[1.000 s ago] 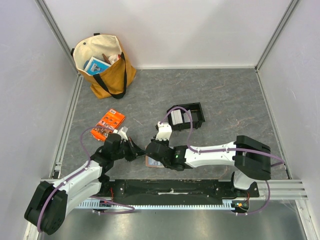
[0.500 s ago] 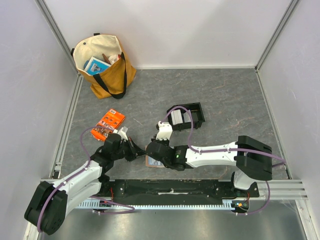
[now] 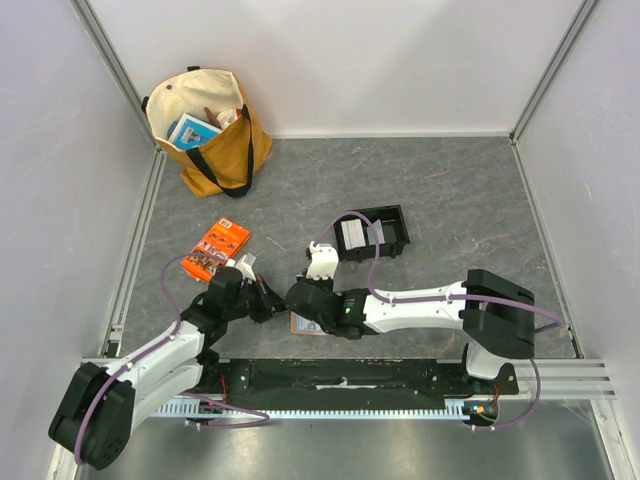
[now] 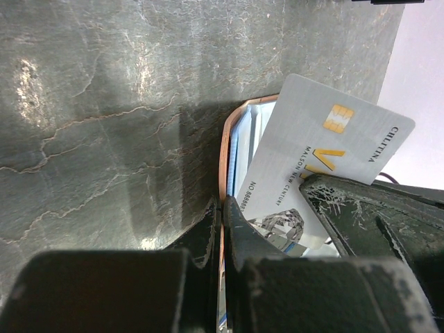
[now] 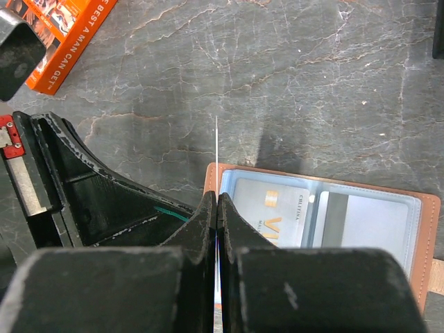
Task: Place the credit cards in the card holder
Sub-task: Turn over the card slot in the card holder, then insert the credit card into the card holder.
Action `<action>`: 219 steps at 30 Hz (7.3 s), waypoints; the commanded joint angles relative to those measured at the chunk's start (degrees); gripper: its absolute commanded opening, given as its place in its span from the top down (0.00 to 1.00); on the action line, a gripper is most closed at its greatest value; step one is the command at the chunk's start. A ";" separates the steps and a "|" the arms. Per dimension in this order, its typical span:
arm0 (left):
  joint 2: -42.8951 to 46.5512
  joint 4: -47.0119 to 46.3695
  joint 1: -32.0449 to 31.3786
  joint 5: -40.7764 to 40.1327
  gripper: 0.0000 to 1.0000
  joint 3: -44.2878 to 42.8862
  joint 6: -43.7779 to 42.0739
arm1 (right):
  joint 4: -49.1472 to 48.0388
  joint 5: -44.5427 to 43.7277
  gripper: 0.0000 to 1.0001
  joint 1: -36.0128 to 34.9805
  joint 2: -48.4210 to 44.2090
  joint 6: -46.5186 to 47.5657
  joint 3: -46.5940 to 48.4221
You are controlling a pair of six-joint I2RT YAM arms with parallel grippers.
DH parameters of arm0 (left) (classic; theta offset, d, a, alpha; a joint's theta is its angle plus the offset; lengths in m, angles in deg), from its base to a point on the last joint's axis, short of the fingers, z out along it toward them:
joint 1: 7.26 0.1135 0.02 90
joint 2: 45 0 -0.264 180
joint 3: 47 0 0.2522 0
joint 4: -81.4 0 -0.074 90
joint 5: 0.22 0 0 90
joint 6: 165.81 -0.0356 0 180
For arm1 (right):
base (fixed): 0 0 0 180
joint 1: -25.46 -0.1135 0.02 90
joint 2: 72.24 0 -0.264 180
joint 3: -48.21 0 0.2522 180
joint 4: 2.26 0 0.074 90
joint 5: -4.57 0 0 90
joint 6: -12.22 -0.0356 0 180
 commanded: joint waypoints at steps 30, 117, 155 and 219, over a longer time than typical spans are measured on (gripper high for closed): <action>1.00 0.61 -0.24 -0.04 0.98 -1.40 -0.07 | 15.26 -9.07 1.00 -0.80 0.83 0.92 6.49; -10.25 -2.47 -0.15 -3.12 0.98 -0.69 -3.32 | -50.21 36.46 1.00 13.88 -4.97 -14.54 -41.32; -10.16 -2.03 -0.24 -3.47 0.98 -1.30 -4.11 | -32.19 32.85 1.00 11.85 -10.16 -14.55 -36.93; -1.19 -0.80 -0.24 -3.03 0.98 2.91 -0.59 | -13.99 27.14 0.51 10.80 -7.08 -4.70 -20.93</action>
